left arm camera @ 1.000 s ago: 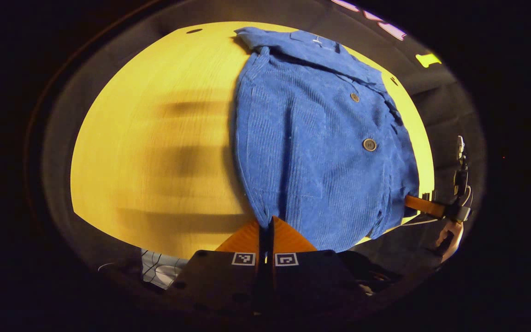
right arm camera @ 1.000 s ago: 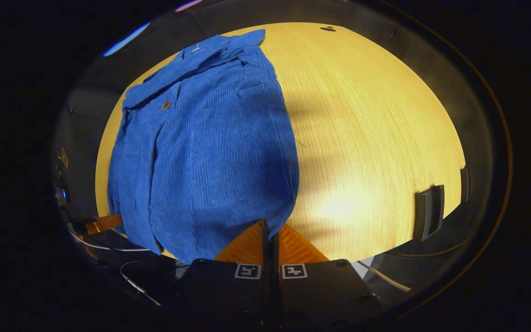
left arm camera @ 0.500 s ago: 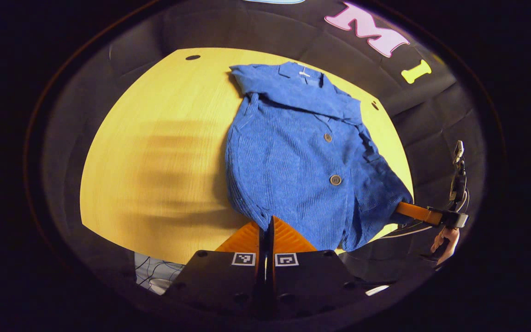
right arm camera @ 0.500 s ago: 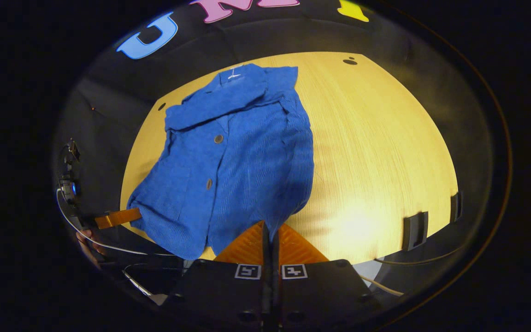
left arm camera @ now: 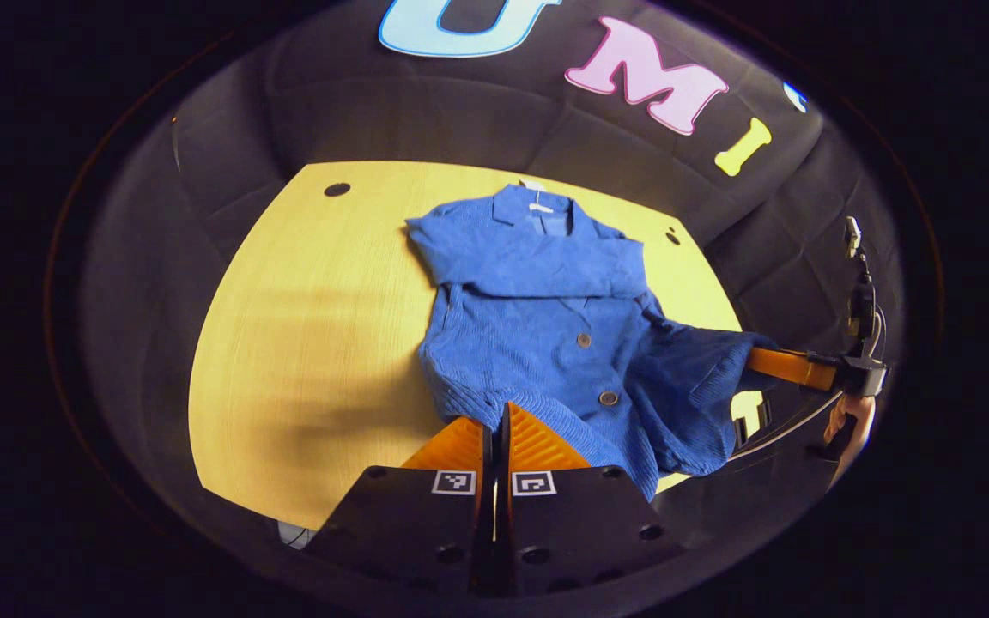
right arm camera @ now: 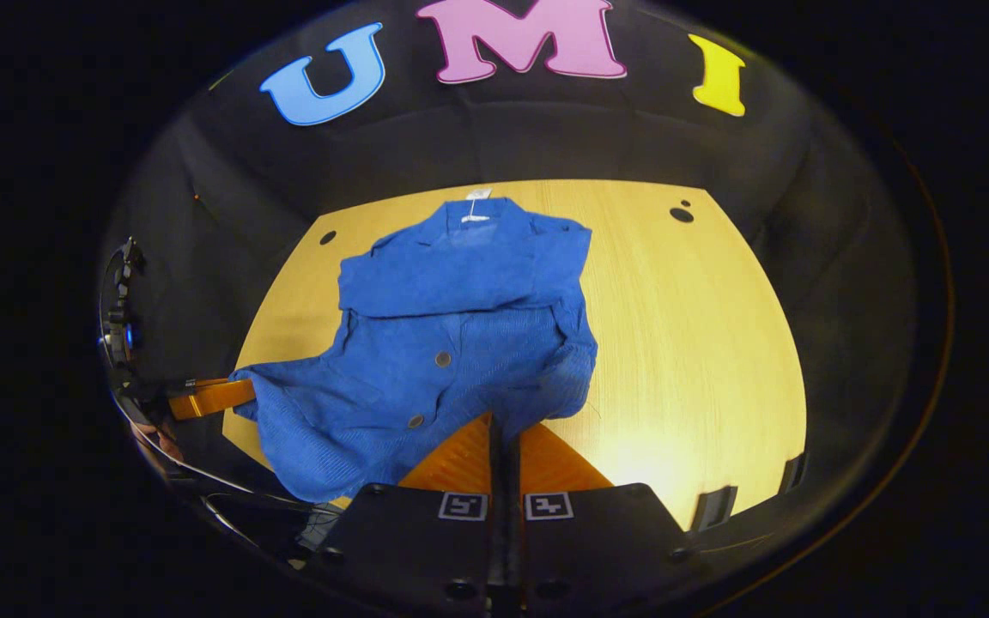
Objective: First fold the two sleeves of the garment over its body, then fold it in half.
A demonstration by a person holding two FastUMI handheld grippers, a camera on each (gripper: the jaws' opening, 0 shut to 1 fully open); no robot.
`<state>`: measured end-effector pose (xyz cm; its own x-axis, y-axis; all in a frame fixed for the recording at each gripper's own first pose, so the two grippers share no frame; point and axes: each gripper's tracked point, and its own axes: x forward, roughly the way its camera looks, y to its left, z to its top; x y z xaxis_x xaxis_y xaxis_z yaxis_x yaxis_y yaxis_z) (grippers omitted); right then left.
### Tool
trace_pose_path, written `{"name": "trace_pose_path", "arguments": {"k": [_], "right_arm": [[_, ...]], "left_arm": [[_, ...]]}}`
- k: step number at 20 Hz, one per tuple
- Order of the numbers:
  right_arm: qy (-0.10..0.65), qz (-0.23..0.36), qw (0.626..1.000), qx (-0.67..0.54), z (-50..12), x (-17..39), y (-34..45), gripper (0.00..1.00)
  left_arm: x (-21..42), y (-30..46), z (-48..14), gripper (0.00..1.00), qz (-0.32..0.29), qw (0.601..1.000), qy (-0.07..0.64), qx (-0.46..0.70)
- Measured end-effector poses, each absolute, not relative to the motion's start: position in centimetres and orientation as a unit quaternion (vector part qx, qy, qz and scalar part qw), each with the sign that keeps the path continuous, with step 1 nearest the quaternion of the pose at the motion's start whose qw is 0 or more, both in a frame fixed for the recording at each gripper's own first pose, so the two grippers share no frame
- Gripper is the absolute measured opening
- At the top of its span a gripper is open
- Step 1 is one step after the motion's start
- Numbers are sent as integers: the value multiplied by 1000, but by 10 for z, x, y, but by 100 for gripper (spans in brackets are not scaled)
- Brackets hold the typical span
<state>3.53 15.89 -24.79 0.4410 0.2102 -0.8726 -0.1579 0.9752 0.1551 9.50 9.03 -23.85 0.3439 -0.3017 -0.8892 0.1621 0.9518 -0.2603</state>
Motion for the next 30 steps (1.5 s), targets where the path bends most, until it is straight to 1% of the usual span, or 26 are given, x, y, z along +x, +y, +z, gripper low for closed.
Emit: {"name": "trace_pose_path", "arguments": {"k": [5,8,9,10,13,15,16,18,19,23,26,29,30], "right_arm": [[501,113,858,16,-233,91,163,2],[487,111,865,44,-227,151,161,2],[483,112,867,49,-229,173,160,0],[483,115,866,50,-234,194,157,2],[494,121,859,57,-267,245,151,2],[507,122,852,56,-298,272,144,2],[513,122,848,52,-314,284,139,0],[527,124,839,46,-345,301,132,0],[535,125,834,48,-358,306,132,2],[557,129,818,58,-395,326,138,1],[564,129,812,69,-413,338,145,0],[579,121,802,80,-436,342,142,1],[585,122,798,82,-444,341,143,12]], "left_arm": [[145,105,-217,0,-117,830,542,-66],[179,102,-213,0,-90,831,541,-94],[193,104,-216,0,-77,831,543,-94],[207,106,-223,0,-59,828,550,-95],[253,107,-242,0,-15,819,564,-108],[281,97,-256,0,-5,804,578,-139],[294,92,-264,0,2,795,587,-154],[317,94,-286,0,23,786,601,-143],[326,96,-295,0,31,783,609,-124],[349,86,-329,0,33,767,637,-71],[360,82,-352,0,45,750,655,-77],[364,91,-367,0,69,734,670,-86],[363,96,-372,0,75,730,674,-83]]}}
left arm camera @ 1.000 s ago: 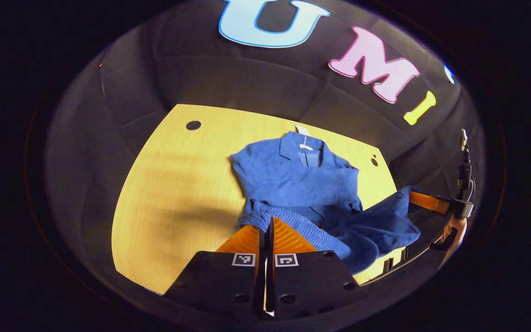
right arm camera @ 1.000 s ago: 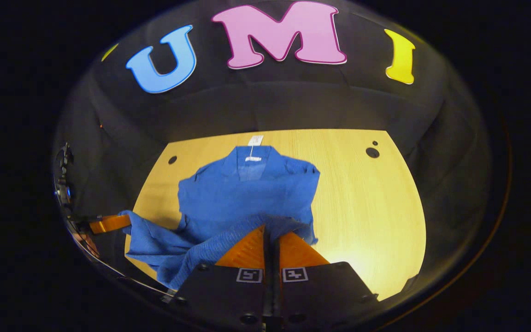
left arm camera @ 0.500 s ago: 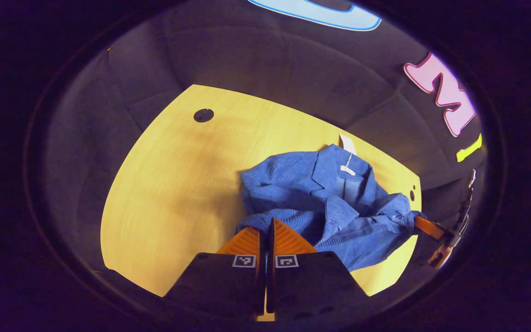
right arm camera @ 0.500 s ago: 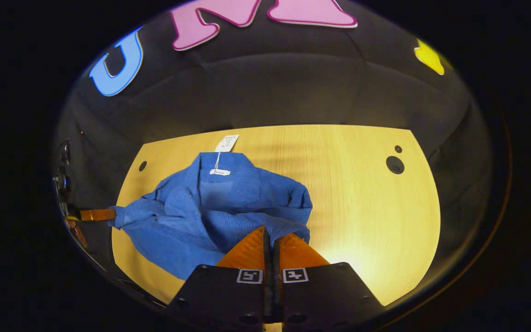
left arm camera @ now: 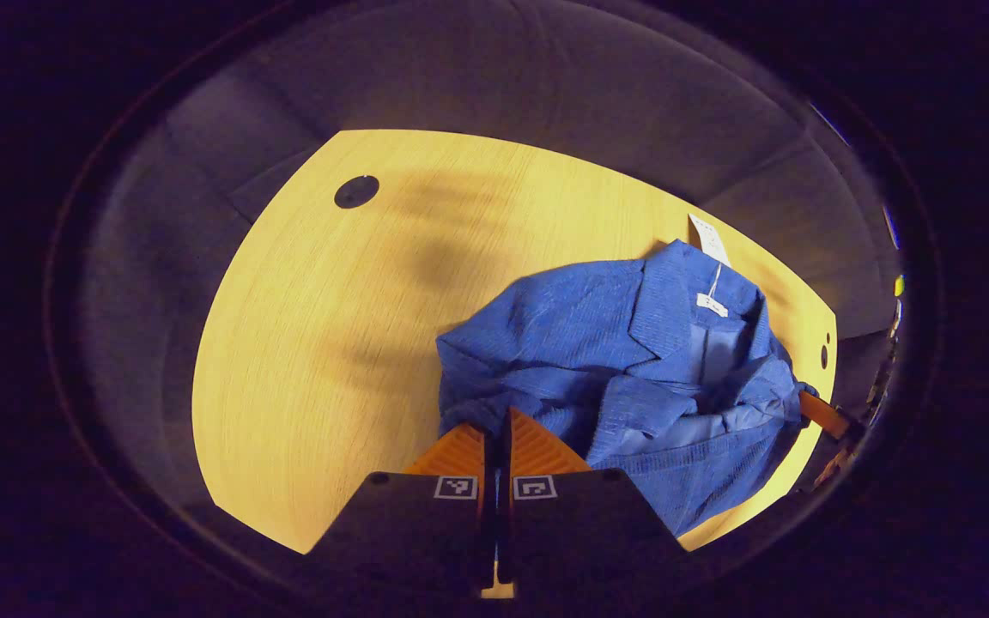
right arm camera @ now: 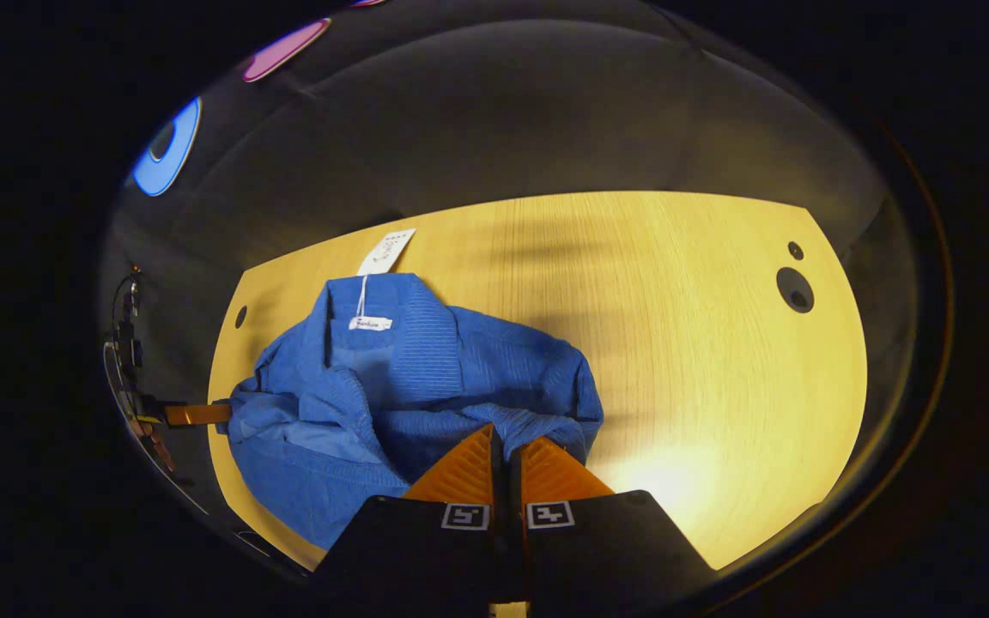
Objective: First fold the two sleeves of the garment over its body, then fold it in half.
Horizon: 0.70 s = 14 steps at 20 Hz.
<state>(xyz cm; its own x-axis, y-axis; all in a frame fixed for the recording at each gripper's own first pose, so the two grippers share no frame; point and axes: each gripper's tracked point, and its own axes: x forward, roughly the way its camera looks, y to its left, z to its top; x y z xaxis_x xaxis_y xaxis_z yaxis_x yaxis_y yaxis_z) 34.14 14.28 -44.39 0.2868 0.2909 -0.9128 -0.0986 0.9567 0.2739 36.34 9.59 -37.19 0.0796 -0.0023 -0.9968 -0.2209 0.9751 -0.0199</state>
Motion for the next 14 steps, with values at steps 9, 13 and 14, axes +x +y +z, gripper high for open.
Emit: {"name": "trace_pose_path", "arguments": {"k": [9,13,14], "right_arm": [[513,107,846,102,-437,387,133,96],[437,93,890,88,-399,409,115,95],[416,92,901,81,-384,413,111,95]], "left_arm": [[417,103,-357,86,92,814,573,14],[440,107,-317,86,105,865,488,40],[442,106,-307,86,110,875,470,42]]}}
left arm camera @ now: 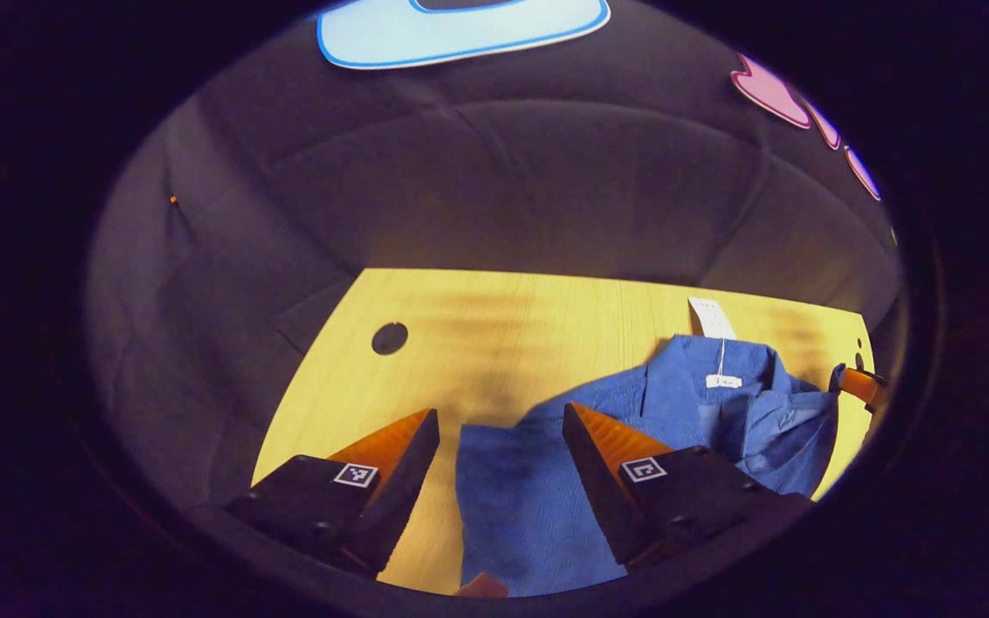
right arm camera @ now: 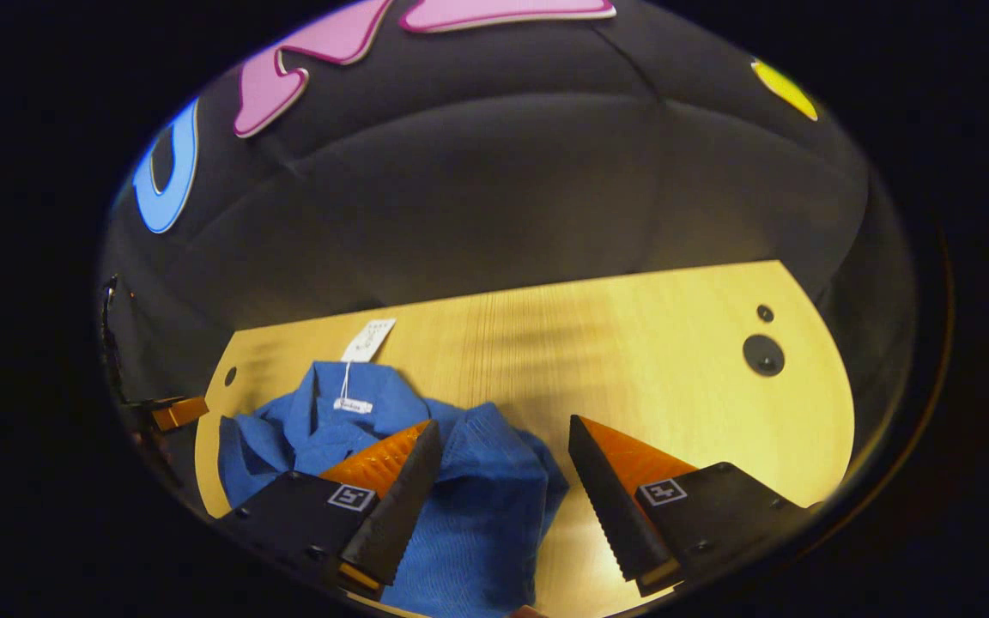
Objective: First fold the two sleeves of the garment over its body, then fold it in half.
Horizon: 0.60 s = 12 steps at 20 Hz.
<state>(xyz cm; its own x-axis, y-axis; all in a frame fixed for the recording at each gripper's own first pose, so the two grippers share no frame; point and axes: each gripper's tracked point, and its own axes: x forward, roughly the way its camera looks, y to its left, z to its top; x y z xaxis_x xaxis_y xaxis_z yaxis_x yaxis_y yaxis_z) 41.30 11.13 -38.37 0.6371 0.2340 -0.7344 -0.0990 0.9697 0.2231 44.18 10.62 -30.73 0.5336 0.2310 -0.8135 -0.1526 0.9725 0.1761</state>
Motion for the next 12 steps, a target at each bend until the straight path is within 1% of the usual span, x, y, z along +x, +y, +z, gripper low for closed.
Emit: {"name": "trace_pose_path", "arguments": {"k": [2,4,8,12], "right_arm": [[372,97,921,66,-351,418,111,95],[344,113,930,56,-320,413,116,95],[289,133,947,36,-263,386,132,96],[235,142,961,23,-192,349,142,95]], "left_arm": [[439,99,-289,85,99,886,451,46],[436,90,-267,86,89,900,424,37],[417,67,-219,86,64,925,375,-5],[391,46,-173,86,49,942,333,-13]]}}
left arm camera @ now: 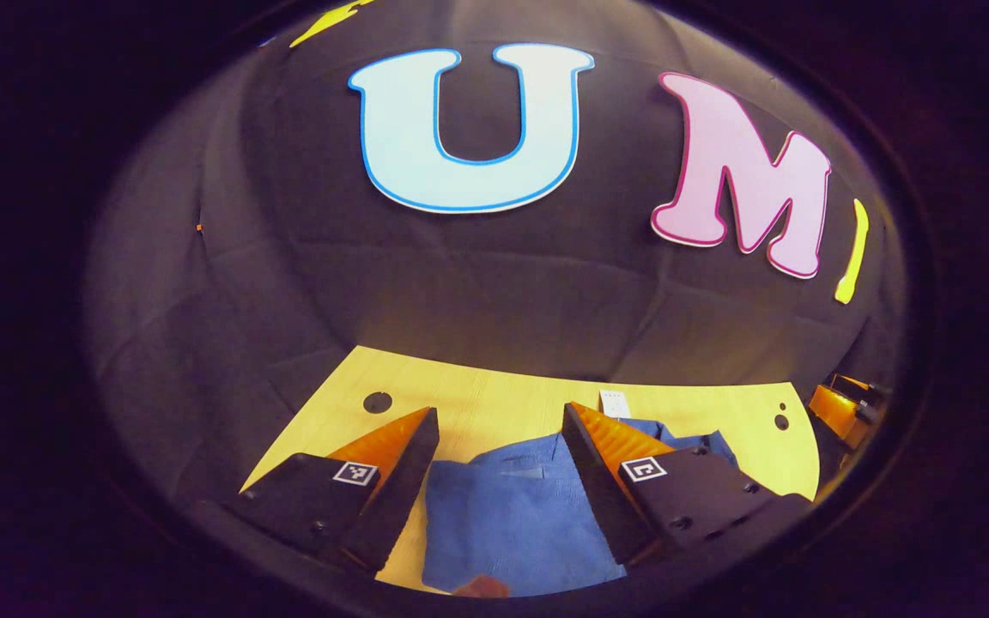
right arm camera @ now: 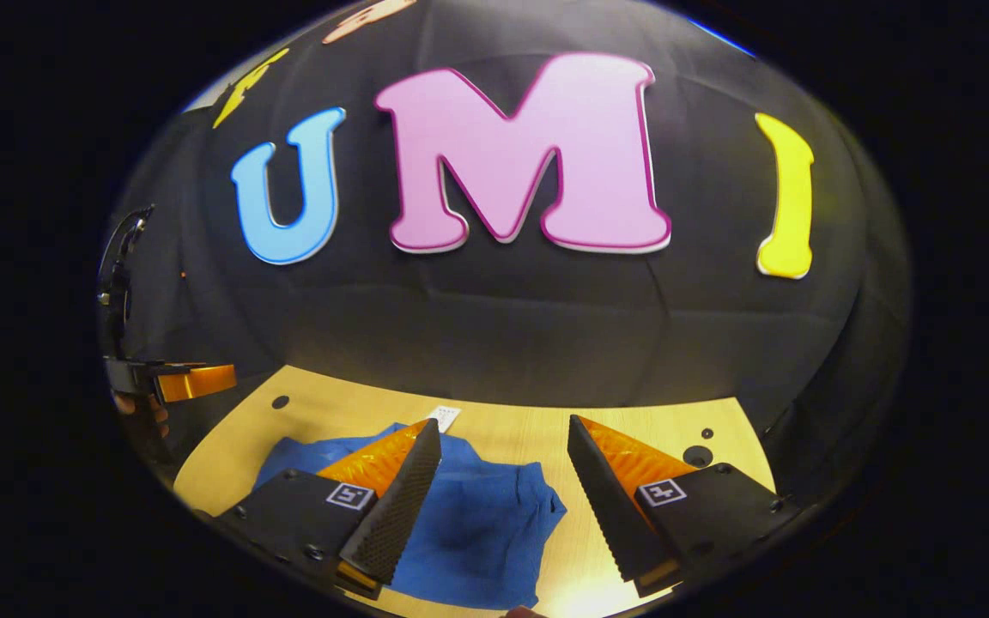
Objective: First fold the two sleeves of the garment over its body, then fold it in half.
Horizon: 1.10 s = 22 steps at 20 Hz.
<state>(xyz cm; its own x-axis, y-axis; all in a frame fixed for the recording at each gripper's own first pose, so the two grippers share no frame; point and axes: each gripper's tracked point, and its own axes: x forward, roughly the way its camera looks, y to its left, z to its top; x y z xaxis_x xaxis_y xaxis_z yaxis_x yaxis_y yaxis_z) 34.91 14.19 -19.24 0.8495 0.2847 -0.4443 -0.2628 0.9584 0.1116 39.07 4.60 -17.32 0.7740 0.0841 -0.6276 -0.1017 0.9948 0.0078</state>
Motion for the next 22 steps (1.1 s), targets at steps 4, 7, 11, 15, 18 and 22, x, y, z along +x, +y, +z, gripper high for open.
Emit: {"name": "trace_pose_path", "arguments": {"k": [4,7,11,15,18,22], "right_arm": [[183,140,973,28,-127,305,151,95],[141,131,980,39,-76,266,158,100],[56,113,990,61,1,209,158,95],[17,113,992,60,51,148,163,94],[6,113,992,58,67,116,164,94],[9,107,993,44,75,81,166,94]], "left_arm": [[351,29,-124,86,19,958,286,7],[320,23,-80,85,-1,970,238,43],[265,13,-19,85,-22,986,155,56],[215,12,2,83,-31,991,116,52],[203,23,10,87,-38,992,113,40],[190,20,16,83,-26,995,89,47]]}}
